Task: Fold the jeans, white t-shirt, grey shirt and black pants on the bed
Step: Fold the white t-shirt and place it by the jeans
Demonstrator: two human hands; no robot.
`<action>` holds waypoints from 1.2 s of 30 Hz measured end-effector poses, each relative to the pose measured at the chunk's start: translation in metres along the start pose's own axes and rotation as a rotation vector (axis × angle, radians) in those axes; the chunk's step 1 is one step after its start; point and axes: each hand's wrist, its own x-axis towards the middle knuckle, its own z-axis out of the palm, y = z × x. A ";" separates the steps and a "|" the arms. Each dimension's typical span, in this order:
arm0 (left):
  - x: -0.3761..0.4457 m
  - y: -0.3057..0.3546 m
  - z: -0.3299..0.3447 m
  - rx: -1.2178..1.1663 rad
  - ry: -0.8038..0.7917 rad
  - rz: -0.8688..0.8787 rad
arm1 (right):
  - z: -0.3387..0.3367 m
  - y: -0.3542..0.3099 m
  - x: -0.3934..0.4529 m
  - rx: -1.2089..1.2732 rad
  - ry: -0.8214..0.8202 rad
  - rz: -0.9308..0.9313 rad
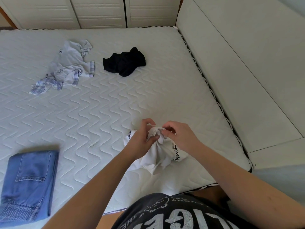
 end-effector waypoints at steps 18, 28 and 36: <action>0.034 0.032 -0.127 0.629 0.505 0.180 | -0.080 -0.021 0.057 0.335 0.379 0.099; 0.057 0.110 -0.247 0.310 0.544 0.069 | -0.184 -0.052 0.094 0.152 0.654 -0.028; 0.012 0.017 -0.252 0.461 0.450 -0.181 | -0.165 0.020 0.069 -0.236 0.462 0.292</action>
